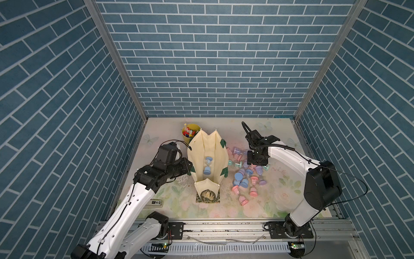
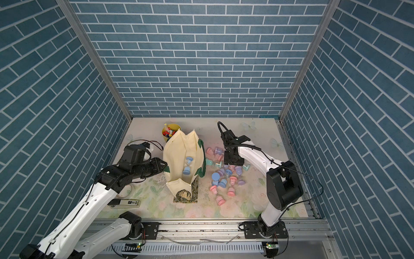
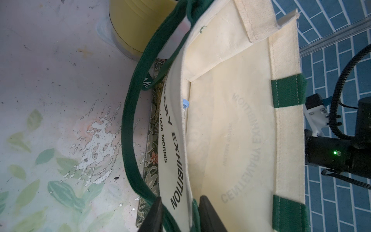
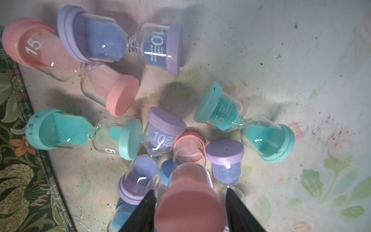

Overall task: Put the hourglass into the canvas bag
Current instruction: Pick up the hourglass from the center of the board.

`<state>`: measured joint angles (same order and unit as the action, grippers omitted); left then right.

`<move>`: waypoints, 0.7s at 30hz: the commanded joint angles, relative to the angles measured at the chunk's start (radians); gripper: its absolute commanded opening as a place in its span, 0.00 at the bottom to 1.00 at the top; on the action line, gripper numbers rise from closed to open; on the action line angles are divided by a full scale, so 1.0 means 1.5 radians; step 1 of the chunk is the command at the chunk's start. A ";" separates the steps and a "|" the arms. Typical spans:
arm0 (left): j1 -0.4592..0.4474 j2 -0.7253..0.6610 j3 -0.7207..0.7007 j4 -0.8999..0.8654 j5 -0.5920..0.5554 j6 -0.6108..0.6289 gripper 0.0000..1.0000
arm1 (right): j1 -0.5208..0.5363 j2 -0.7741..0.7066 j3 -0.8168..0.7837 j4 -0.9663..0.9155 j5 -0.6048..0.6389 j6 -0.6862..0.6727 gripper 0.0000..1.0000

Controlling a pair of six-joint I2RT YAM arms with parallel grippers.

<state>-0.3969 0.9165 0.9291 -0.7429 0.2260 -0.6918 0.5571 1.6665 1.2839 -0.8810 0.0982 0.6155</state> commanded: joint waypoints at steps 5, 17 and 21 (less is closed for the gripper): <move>0.005 -0.002 -0.007 -0.005 -0.002 0.008 0.34 | -0.003 0.007 0.009 0.002 0.010 -0.013 0.49; 0.005 0.003 -0.006 -0.007 0.004 0.012 0.38 | -0.002 0.021 0.003 0.001 0.022 -0.010 0.50; 0.005 0.007 -0.004 -0.009 0.002 0.012 0.38 | -0.002 0.026 0.001 0.003 0.026 -0.007 0.48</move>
<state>-0.3969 0.9199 0.9264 -0.7437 0.2291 -0.6888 0.5556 1.6894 1.2835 -0.8730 0.1101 0.6006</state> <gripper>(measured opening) 0.379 0.482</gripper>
